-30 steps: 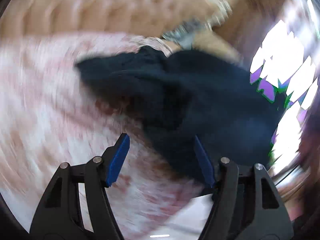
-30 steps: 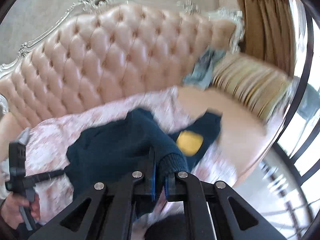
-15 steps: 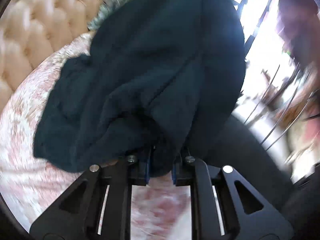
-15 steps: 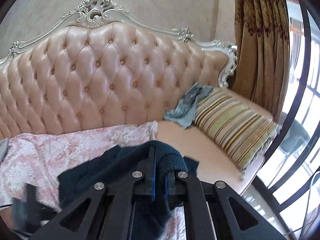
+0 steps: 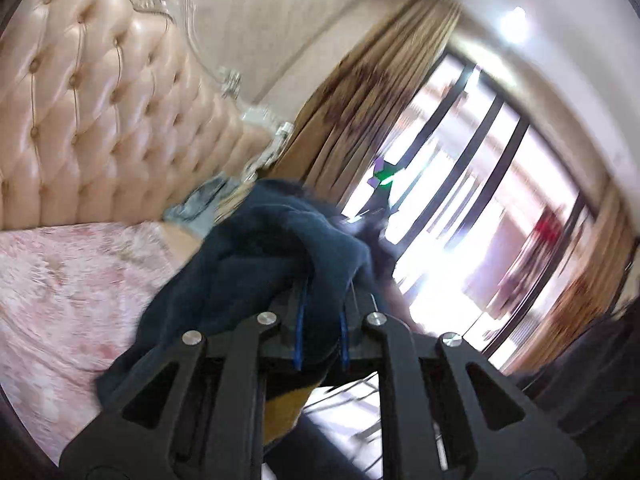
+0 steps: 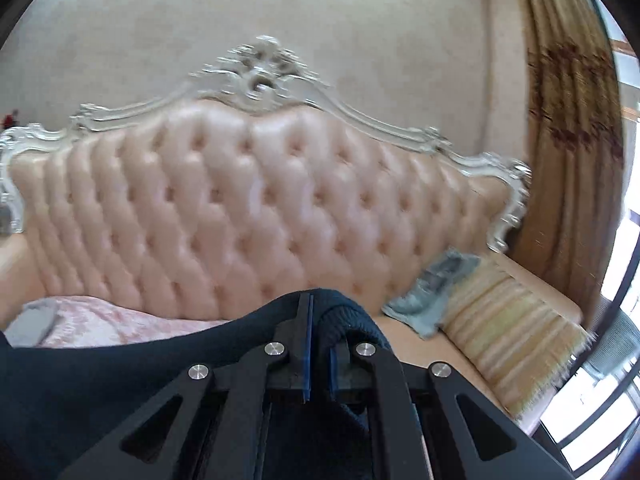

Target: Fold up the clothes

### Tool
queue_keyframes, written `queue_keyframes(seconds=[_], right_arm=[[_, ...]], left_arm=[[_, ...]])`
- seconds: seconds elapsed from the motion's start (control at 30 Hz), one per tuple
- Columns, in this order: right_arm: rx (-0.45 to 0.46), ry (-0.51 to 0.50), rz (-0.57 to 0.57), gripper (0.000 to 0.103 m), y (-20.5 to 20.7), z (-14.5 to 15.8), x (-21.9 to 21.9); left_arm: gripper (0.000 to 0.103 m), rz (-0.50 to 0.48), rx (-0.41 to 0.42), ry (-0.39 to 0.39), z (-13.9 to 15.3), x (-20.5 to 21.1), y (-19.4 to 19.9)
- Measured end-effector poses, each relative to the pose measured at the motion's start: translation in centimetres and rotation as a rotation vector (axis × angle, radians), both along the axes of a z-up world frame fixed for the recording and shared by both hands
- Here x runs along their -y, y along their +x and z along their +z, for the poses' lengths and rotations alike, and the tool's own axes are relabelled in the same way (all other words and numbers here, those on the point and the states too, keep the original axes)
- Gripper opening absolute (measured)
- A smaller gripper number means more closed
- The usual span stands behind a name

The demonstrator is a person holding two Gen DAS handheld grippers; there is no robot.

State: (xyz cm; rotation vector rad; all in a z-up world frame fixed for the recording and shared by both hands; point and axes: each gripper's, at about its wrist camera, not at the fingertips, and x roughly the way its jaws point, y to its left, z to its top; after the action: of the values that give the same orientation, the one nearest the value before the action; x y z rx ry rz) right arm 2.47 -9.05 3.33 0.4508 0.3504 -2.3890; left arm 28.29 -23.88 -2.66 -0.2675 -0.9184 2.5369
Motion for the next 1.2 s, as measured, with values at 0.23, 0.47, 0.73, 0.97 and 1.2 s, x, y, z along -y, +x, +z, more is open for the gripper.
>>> queue_keyframes(seconds=[0.23, 0.47, 0.73, 0.97, 1.2], right_arm=[[-0.068, -0.008, 0.236, 0.006, 5.6, 5.7, 10.0], [-0.189, 0.004, 0.526, 0.006, 14.0, 7.8, 15.7], [0.215, 0.275, 0.327, 0.008, 7.5, -11.2, 16.0], [0.532, 0.473, 0.113, 0.017, 3.5, -24.3, 9.2], [0.685, 0.317, -0.023, 0.065, 2.5, -24.1, -0.8]], left_arm=[[0.014, 0.114, -0.084, 0.071, 0.7, 1.5, 6.4], [0.014, 0.092, 0.015, 0.161, -4.6, 1.8, 8.5], [0.013, 0.035, 0.327, 0.355, -20.1, 0.5, 3.4], [0.013, 0.017, 0.576, 0.401, -28.6, -1.7, -0.3], [0.013, 0.056, 0.609, 0.458, -30.3, 0.0, -1.8]])
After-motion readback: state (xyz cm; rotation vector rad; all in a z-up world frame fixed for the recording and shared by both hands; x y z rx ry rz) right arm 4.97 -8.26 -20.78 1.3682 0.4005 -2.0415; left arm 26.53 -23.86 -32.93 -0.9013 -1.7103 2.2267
